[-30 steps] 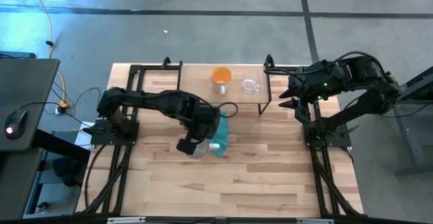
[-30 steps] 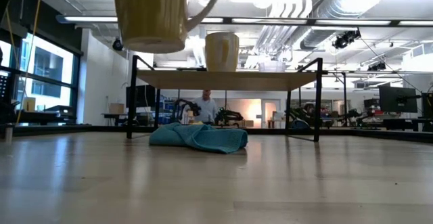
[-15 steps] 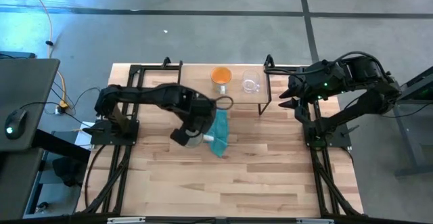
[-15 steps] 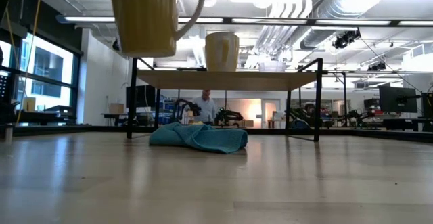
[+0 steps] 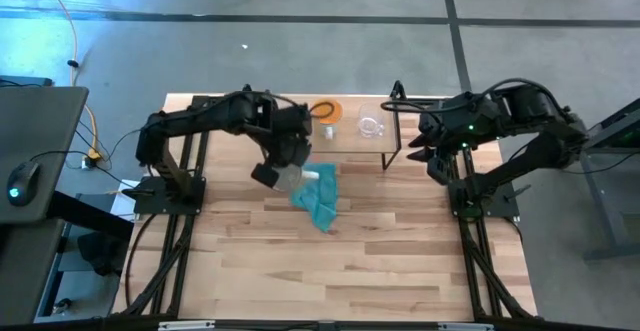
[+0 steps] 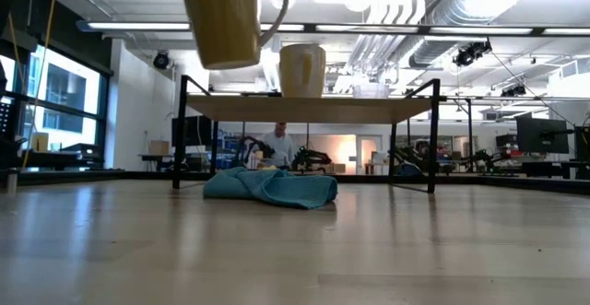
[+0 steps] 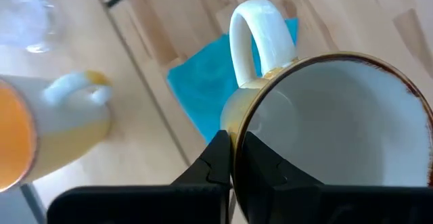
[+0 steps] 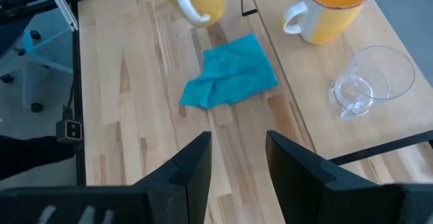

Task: Stack small to large cups/mugs on shelf
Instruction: Put the white mug on the shelf

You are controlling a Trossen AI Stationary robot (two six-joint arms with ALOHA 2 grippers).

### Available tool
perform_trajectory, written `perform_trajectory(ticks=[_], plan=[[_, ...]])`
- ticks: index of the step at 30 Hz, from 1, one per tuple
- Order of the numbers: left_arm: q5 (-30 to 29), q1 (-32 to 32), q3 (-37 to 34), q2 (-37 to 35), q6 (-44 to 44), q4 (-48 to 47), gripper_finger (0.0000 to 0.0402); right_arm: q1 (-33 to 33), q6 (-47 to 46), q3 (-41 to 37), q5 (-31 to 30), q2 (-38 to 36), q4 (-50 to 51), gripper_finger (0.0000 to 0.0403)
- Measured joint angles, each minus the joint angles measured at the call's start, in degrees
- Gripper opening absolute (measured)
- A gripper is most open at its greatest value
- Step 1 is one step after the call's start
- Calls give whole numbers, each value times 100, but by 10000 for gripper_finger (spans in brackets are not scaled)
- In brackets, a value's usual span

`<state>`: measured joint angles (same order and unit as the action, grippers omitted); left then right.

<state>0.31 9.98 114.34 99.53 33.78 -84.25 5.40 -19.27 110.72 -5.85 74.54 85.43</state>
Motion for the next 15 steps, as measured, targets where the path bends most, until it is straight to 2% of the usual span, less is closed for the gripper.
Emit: perform_trajectory(ticks=[7, 15], plan=[[695, 91, 235, -2, -106, 108, 3, -2, 11, -2, 0, 176, 2, 133], [780, -101, 232, 0, -512, 189, 3, -2, 87, -4, 0, 206, -96, 133]])
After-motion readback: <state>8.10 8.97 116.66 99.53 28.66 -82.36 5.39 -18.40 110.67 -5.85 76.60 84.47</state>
